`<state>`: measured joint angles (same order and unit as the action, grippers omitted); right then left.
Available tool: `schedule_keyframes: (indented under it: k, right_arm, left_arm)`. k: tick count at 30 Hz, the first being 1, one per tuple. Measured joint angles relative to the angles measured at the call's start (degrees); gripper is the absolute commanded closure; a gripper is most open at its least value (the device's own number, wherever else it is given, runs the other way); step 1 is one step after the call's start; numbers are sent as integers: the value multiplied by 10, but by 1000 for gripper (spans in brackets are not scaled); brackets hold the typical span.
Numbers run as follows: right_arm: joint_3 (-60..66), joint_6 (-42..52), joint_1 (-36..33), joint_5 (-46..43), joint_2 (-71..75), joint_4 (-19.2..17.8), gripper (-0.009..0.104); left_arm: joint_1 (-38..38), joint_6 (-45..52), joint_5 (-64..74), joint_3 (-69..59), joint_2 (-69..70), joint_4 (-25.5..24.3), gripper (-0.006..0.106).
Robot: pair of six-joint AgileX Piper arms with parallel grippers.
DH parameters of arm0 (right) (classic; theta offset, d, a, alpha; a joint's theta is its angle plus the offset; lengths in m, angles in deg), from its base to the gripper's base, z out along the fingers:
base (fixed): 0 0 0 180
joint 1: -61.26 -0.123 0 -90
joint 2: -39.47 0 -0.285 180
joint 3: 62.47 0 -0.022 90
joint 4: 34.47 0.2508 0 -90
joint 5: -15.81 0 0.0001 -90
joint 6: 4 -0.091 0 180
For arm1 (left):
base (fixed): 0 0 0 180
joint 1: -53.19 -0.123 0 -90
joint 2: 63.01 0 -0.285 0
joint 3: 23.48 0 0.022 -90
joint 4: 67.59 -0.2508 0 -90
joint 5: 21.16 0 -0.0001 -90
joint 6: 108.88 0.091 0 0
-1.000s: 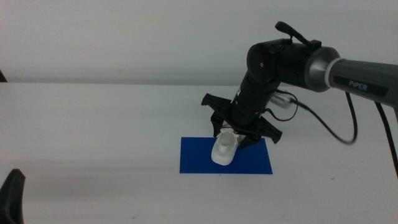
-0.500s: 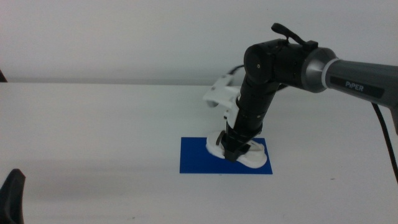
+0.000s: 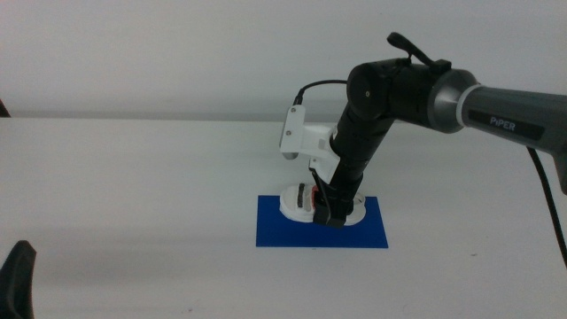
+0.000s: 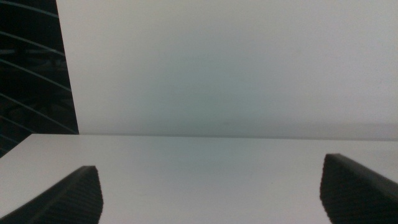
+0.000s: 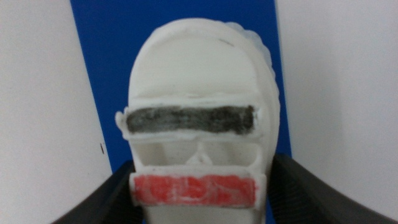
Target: Use one arm to grab the shoe from the table and place it on the mat.
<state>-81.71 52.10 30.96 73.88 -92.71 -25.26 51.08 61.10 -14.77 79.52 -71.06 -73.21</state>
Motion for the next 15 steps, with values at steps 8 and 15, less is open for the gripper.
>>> schedule_keyframes:
  k: [8, 15]
  right_arm:
    - [0, 1, 0, -2, -16, 0, 97]
    - [0, 1, 0, -5, -28, 2, 96]
  left_arm:
    - [0, 0, 0, 0, 0, 0, 7]
    - [0, 0, 0, 0, 0, 0, 7]
